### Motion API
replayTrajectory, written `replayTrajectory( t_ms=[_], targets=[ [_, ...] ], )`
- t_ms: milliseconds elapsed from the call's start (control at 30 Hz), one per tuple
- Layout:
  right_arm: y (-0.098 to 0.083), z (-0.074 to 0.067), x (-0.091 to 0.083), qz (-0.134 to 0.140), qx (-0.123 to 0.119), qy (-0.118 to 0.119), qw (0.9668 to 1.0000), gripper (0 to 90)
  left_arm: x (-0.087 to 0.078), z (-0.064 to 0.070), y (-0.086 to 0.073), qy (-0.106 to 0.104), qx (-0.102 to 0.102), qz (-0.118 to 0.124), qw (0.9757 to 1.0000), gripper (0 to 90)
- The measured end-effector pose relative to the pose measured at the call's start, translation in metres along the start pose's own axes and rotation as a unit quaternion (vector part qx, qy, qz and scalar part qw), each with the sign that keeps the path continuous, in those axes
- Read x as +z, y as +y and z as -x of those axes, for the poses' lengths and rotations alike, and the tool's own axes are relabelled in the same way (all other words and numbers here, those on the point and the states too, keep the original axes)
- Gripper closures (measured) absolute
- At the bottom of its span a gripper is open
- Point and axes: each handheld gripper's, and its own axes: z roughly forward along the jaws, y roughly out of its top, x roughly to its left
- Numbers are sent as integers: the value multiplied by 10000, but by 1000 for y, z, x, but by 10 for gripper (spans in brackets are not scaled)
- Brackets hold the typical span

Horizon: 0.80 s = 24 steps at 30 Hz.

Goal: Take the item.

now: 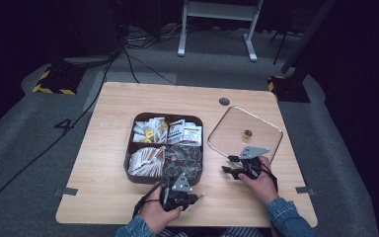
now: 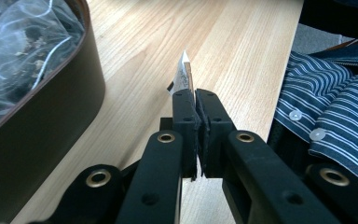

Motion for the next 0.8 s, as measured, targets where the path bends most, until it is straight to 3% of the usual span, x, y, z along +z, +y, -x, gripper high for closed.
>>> replayTrajectory(
  t_ms=[267, 367, 433, 533, 667, 800],
  targets=[
    [0, 0, 0, -2, -2, 5, 10000, 444, 3, 2, 0, -111, 38, -56, 9999, 850],
    [0, 0, 0, -5, -13, 2, 10000, 444, 5, 3, 0, -211, -10, -34, 9998, 759],
    [0, 0, 0, -5, -14, 4, 10000, 444, 5, 4, 0, -259, 3, 61, 9996, 641],
    [0, 0, 0, 2, -8, 0, 10000, 443, 4, 4, 1, -283, -26, 222, 9993, 540],
    [-1, -1, -1, -4, 4, 4, 10000, 432, -1, 2, 3, -274, -56, 411, 9988, 508],
    [-1, 0, -1, -14, 30, 30, 10000, 429, -8, -1, 4, -134, -104, 564, 9983, 488]
  ],
)
